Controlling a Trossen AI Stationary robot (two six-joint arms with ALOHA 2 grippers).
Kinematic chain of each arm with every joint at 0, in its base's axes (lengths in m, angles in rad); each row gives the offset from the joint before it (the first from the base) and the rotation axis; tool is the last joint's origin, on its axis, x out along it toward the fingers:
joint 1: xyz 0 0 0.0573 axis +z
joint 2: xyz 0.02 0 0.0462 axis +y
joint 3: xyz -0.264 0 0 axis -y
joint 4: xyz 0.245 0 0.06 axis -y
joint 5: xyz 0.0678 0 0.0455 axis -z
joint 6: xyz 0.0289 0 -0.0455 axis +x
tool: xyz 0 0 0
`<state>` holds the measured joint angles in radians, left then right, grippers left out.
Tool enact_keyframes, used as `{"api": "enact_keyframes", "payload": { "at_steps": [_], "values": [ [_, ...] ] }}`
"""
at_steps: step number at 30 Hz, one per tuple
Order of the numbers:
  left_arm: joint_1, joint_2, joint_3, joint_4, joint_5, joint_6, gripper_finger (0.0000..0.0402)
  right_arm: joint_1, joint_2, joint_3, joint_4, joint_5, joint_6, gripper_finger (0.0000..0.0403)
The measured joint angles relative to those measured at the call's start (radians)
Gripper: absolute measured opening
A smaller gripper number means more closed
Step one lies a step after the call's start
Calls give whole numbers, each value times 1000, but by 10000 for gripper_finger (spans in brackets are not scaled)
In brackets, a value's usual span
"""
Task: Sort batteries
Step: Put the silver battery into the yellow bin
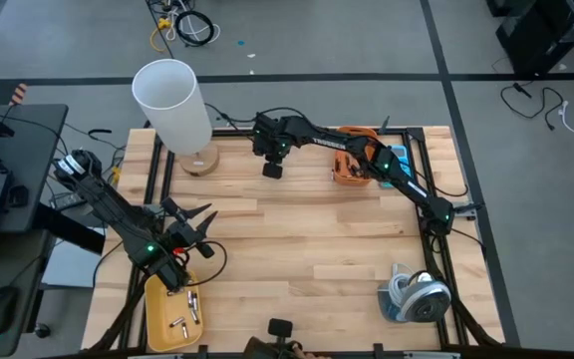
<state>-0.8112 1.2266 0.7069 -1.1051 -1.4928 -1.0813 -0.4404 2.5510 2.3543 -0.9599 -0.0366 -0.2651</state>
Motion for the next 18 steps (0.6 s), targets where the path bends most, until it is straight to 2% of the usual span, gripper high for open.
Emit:
{"api": "enact_keyframes", "payload": {
  "at_steps": [3,7,12,18],
  "values": [
    [0,0,0,10,0,1,119,-2,-20,1,-2,-12,-1,2],
    [0,0,0,15,5,2,119,-2,-37,3,-10,-15,-7,4],
    [0,0,0,16,6,2,119,-5,-37,1,-38,-17,-88,3],
    [0,0,0,16,6,3,119,-7,-33,-21,-68,-19,-154,63]
  ]
}}
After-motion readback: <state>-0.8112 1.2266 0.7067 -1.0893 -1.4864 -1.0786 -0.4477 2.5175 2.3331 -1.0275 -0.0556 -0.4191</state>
